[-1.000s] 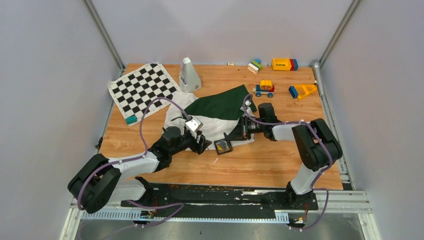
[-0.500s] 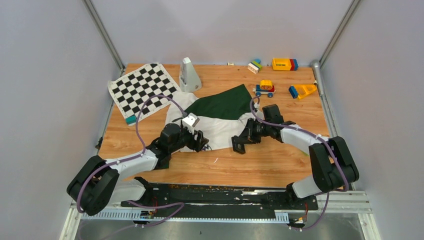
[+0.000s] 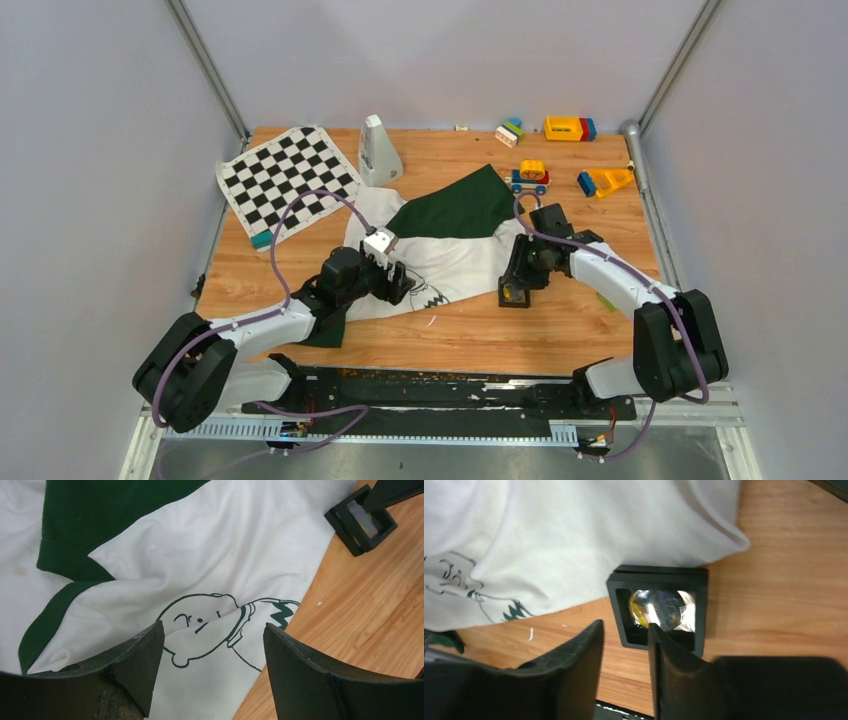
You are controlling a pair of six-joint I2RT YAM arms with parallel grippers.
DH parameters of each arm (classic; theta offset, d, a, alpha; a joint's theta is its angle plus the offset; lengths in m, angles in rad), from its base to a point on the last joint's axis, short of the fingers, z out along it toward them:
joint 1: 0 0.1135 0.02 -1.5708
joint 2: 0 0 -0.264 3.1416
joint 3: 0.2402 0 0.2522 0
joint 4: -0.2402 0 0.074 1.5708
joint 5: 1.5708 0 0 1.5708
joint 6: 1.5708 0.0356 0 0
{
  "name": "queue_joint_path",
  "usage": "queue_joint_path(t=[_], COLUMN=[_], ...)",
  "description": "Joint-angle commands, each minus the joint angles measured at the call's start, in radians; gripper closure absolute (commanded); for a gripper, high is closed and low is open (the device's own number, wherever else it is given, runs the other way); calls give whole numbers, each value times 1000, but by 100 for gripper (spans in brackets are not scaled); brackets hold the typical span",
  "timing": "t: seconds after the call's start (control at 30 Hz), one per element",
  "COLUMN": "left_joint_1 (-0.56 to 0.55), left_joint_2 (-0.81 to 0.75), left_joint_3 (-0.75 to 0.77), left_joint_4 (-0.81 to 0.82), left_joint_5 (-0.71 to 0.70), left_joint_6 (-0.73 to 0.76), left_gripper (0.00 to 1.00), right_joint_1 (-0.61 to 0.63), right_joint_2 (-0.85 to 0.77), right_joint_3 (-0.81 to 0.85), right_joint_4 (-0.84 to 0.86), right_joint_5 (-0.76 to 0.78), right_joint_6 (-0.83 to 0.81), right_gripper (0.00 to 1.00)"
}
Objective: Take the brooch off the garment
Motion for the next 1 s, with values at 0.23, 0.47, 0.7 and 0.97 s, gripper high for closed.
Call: queue_joint_path(t=[0.23,0.47,0.7,0.97], left_joint_1=[13,60,162,174], left_joint_2=[22,32,38,-227], left_joint_3=[52,107,127,205], left_joint_4=[-65,-198,-245,-418], left_joint_5=[-98,-210,-242,-351], left_joint_6=[-31,-138,-200,-98], left_gripper=[21,23,18,0], right_joint_1=[-4,16,16,10], right_joint_2=[-108,-184,-348,-508], right_joint_3=[59,55,-54,-331], right_joint_4=[-150,-118,171,715], right_joint_5=[202,199,364,710], right_joint_6=[-11,-15,-66,-241], right_gripper=[44,30,27,0])
